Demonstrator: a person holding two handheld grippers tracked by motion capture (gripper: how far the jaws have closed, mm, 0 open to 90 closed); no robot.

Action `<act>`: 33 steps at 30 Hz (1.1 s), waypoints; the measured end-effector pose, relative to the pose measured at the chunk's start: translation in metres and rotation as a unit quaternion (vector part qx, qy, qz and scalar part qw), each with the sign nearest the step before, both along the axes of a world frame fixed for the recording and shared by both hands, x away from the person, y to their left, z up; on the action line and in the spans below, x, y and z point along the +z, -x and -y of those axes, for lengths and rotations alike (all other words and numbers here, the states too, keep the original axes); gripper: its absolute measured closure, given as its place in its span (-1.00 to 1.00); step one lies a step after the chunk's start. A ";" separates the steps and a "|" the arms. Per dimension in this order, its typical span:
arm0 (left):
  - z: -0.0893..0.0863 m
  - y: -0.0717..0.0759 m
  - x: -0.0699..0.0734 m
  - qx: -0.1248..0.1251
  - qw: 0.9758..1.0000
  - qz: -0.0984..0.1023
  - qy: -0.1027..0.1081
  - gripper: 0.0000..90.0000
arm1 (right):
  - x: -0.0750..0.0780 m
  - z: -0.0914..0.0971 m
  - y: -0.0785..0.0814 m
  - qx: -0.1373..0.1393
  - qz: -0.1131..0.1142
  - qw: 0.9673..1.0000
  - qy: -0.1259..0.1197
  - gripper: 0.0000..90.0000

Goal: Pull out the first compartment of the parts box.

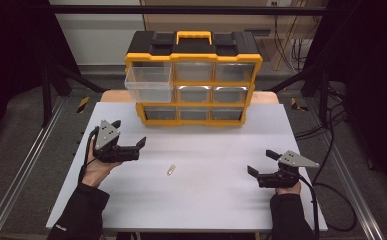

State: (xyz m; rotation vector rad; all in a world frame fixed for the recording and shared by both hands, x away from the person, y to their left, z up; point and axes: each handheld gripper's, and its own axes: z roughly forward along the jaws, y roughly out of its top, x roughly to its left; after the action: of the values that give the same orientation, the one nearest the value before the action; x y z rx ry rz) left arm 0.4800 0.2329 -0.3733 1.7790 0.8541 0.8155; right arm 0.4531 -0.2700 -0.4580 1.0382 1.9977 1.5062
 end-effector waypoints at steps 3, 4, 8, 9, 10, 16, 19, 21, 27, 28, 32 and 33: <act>0.000 0.000 -0.006 0.000 1.000 -0.005 0.000 -0.97 | 0.000 0.000 0.000 0.000 0.000 1.000 0.000 -0.95; 0.000 0.000 -0.008 -0.001 1.000 -0.009 -0.002 -0.97 | 0.000 0.000 0.000 0.000 0.000 1.000 0.000 -0.95; 0.001 0.000 -0.015 -0.002 1.000 -0.019 -0.001 -0.98 | 0.000 0.000 0.000 0.000 0.000 1.000 0.000 -0.95; 0.001 0.000 -0.017 -0.002 1.000 -0.021 -0.001 -0.98 | 0.000 0.000 0.000 0.001 0.000 1.000 -0.001 -0.95; 0.001 0.000 -0.018 -0.002 1.000 -0.024 -0.002 -0.98 | 0.000 0.000 0.000 0.000 0.000 1.000 -0.001 -0.95; 0.002 0.001 -0.024 -0.003 0.999 -0.037 -0.005 -0.98 | 0.000 0.000 0.000 0.001 0.000 1.000 0.000 -0.95; 0.002 0.001 -0.026 -0.003 0.999 -0.040 -0.006 -0.98 | 0.000 0.000 0.000 0.002 0.000 1.000 0.001 -0.95; 0.003 0.001 -0.026 -0.003 0.999 -0.042 -0.009 -0.98 | 0.000 0.000 0.000 0.001 0.000 1.000 0.000 -0.95; 0.005 0.001 -0.028 -0.004 0.999 -0.047 -0.012 -0.99 | 0.000 0.000 0.000 0.003 -0.001 1.000 0.001 -0.95; 0.005 0.001 -0.028 -0.004 0.999 -0.047 -0.012 -0.99 | 0.000 0.000 0.000 0.003 0.000 1.000 0.002 -0.95; 0.008 0.001 -0.028 -0.005 0.999 -0.049 -0.016 -0.99 | 0.000 0.000 0.000 0.002 0.000 1.000 0.003 -0.95; 0.009 0.002 -0.028 -0.007 0.999 -0.050 -0.017 -0.99 | 0.000 0.000 0.000 0.002 0.000 1.000 0.002 -0.95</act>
State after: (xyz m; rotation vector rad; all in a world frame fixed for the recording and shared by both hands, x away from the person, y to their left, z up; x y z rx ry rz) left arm 0.4785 0.2243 -0.4018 1.8664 0.8968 0.7425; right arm 0.4531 -0.2696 -0.4581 1.0322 2.0037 1.5030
